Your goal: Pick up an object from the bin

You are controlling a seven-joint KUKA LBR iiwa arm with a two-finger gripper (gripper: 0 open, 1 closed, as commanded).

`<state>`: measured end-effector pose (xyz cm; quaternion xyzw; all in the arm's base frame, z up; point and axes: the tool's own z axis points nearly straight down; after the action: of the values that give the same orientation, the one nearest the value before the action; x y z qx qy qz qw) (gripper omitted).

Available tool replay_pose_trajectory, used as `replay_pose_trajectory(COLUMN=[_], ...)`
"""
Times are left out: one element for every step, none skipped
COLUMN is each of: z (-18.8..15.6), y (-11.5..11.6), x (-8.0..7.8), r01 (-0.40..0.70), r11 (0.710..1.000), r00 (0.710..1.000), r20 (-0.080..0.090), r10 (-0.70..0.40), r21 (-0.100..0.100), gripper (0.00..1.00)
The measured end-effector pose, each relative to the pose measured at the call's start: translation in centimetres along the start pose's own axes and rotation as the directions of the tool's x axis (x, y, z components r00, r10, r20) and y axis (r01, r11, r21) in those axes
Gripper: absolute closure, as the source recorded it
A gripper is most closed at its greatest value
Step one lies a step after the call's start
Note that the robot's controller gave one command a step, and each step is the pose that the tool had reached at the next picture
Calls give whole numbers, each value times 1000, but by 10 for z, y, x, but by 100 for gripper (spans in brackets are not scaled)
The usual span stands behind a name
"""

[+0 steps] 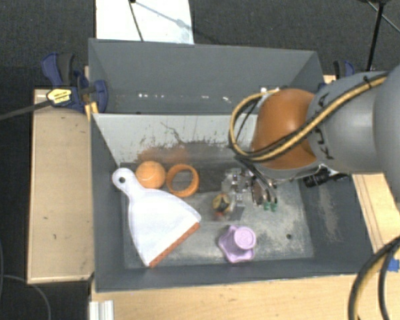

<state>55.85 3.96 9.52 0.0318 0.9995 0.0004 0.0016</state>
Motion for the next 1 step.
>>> replay_pose_trajectory(z=[-61], y=[11], x=[4], r01=[-24], r11=[1000], r00=[1000], r20=[-6], r10=[24], r21=[1], gripper=[100])
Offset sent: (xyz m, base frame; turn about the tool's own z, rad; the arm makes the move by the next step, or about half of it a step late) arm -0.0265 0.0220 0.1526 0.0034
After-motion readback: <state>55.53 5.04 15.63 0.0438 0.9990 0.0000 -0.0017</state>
